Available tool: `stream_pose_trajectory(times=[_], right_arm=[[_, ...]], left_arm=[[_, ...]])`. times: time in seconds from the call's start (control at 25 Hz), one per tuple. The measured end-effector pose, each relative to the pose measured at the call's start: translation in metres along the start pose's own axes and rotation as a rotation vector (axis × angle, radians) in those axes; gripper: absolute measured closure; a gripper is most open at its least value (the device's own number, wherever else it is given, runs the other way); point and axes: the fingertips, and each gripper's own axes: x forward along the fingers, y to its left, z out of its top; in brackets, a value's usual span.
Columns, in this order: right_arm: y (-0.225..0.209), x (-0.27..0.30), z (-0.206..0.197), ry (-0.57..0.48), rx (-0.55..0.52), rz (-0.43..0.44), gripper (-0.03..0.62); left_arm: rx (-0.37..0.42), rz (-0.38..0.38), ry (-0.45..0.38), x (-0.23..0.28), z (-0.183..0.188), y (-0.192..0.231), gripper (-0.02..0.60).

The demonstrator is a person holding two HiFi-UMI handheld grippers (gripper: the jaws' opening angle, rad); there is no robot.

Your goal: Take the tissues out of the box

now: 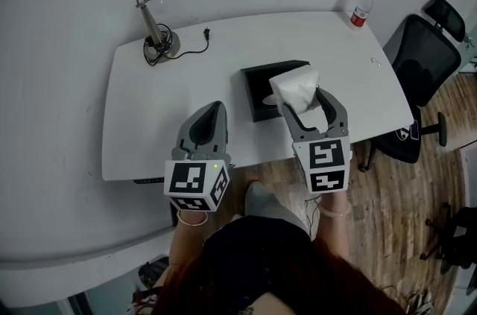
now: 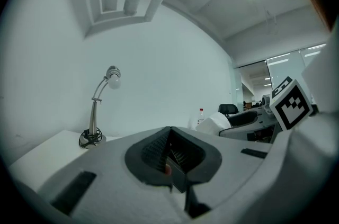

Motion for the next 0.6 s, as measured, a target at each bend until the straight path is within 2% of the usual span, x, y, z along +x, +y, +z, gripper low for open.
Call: stream_pose_trajectory(times=[0.6], right_arm=[[0.016,-0.057,0.010,-0.098,-0.017,-0.018,0.284]], left_arm=[[0.014,0.012,-0.020,-0.049,0.005,-0.024,0.561]])
